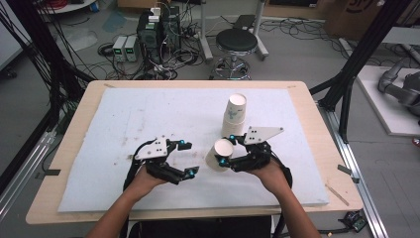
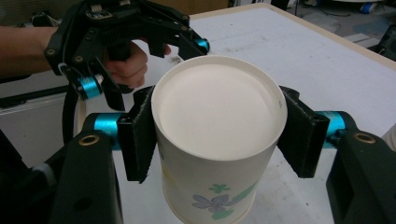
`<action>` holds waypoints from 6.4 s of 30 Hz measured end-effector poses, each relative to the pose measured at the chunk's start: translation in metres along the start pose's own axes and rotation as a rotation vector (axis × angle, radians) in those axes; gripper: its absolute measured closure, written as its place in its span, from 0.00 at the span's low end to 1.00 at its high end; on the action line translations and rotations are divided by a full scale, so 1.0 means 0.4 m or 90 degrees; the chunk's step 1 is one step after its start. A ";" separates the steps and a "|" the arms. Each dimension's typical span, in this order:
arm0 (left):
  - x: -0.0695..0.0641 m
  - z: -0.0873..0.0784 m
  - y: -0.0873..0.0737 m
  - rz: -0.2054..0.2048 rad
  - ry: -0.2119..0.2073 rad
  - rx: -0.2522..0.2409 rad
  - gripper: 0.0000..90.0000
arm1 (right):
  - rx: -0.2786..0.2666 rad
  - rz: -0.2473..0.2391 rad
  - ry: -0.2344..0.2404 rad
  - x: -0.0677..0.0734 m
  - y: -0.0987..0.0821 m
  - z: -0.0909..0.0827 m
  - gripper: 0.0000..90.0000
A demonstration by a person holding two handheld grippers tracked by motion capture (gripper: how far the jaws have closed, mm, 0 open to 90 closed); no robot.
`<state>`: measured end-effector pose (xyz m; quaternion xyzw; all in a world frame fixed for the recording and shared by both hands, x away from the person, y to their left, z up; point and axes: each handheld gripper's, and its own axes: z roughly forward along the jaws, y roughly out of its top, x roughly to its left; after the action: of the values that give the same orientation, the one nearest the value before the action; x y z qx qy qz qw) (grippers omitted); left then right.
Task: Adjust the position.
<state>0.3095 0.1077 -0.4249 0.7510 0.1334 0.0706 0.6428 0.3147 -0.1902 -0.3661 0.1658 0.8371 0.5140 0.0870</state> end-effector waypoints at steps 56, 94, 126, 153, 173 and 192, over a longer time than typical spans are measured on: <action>0.002 0.112 0.116 0.134 -0.119 0.345 0.40 | 0.130 -0.103 0.056 0.005 0.016 0.014 0.19; 0.011 0.071 0.074 0.045 -0.144 0.226 0.22 | 0.175 -0.079 0.151 0.002 0.009 0.018 0.42; -0.012 0.073 -0.006 0.013 -0.144 0.068 0.21 | 0.022 -0.012 0.156 -0.005 -0.088 -0.037 0.42; 0.000 0.053 0.003 -0.002 -0.171 -0.018 0.36 | -0.048 0.046 0.199 -0.019 -0.112 -0.033 0.42; 0.009 0.048 0.109 0.055 -0.123 0.197 0.38 | 0.086 -0.051 0.073 0.008 -0.032 -0.023 0.20; 0.008 0.081 0.158 0.093 -0.111 0.347 0.38 | 0.143 -0.091 0.058 0.012 -0.015 -0.006 0.20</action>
<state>0.3284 0.0691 -0.3683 0.9070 0.0373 0.0131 0.4193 0.3082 -0.1929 -0.3704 0.0906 0.9023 0.4162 0.0660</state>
